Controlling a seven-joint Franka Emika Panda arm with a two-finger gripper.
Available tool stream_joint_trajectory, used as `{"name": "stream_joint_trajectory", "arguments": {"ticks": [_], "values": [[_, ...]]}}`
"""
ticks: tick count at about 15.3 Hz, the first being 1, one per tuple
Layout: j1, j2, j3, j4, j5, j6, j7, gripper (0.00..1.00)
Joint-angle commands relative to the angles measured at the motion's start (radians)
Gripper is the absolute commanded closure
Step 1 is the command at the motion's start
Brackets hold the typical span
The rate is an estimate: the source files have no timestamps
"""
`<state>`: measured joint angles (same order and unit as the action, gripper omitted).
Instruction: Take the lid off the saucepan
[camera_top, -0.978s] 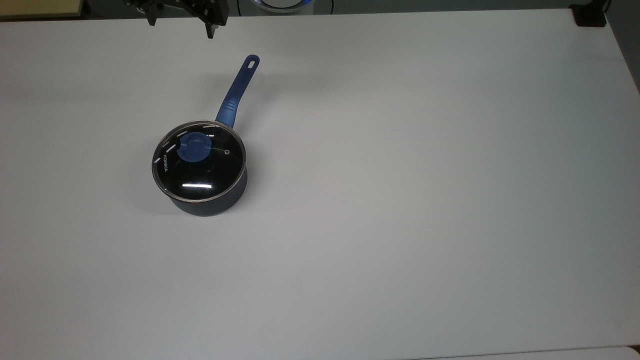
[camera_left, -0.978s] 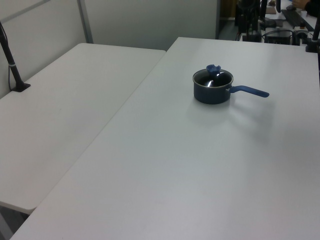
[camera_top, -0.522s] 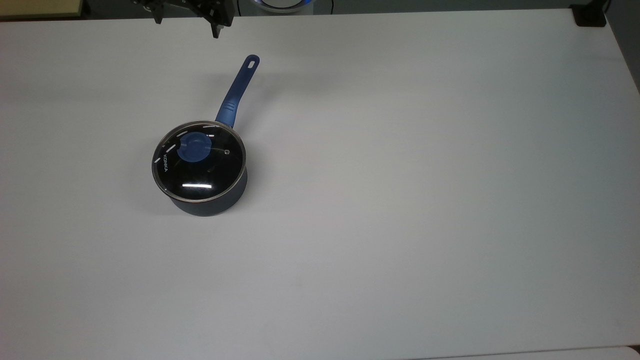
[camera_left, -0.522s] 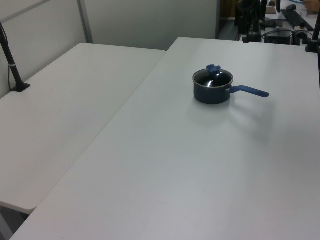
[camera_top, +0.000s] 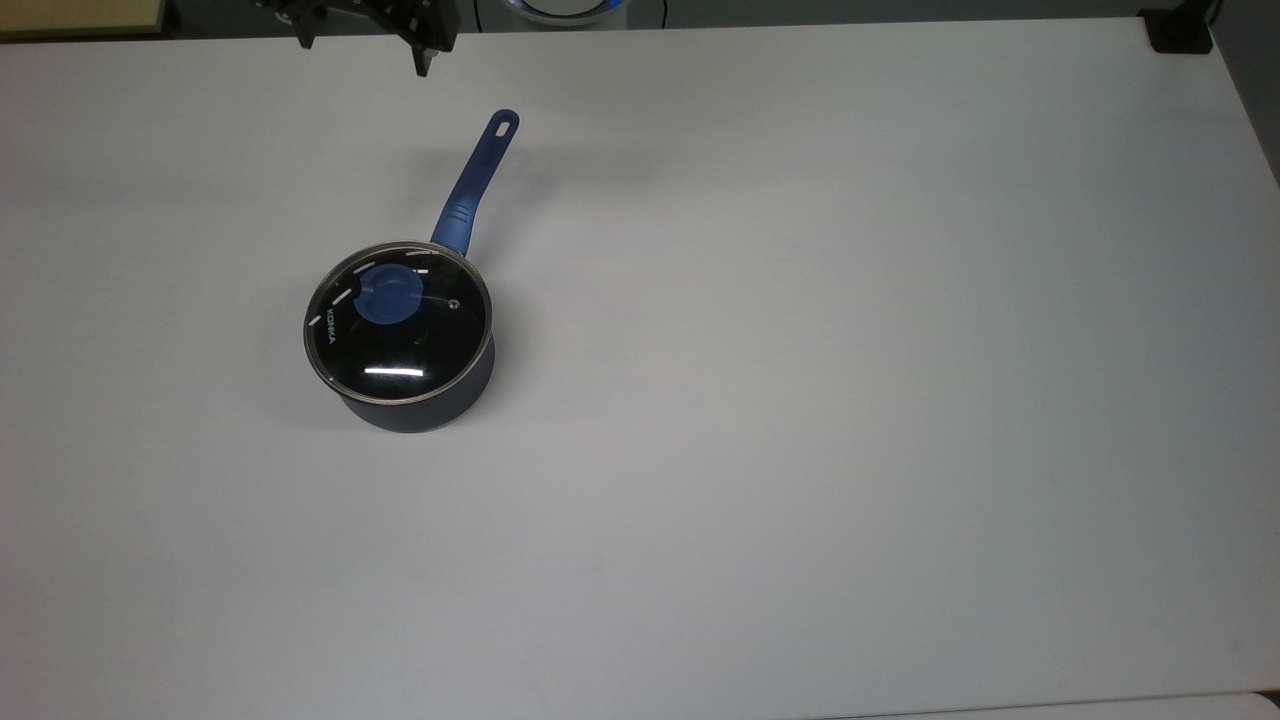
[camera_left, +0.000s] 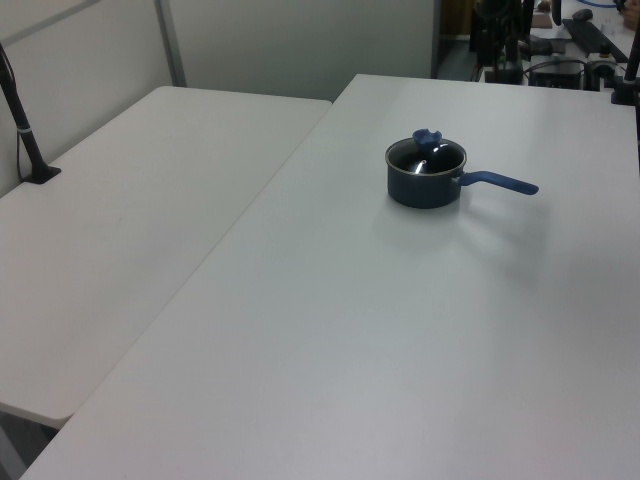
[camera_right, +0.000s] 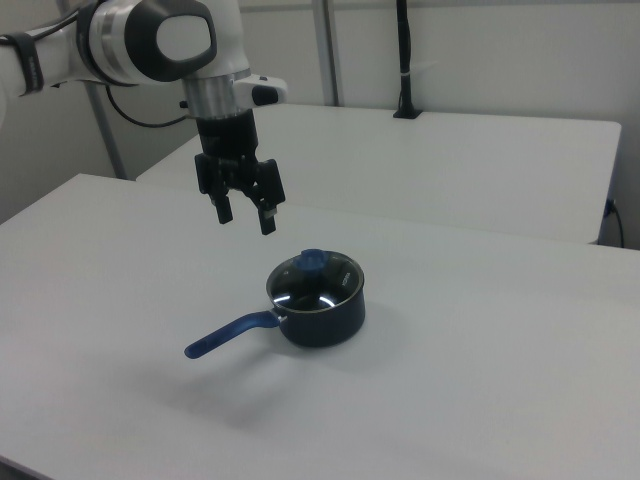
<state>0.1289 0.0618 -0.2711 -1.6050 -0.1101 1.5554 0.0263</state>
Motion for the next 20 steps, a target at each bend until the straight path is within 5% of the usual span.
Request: {"name": "stream_joint_trajectory", "arguments": {"ticks": [1, 14, 20], "values": [[-0.018, 0.033, -0.007, 0.002, 0.001, 0.049, -0.042, 0.00], [-0.025, 0.188, -0.002, 0.022, 0.006, 0.349, -0.049, 0.00], [-0.037, 0.305, -0.005, 0.095, 0.110, 0.405, -0.055, 0.00]]}}
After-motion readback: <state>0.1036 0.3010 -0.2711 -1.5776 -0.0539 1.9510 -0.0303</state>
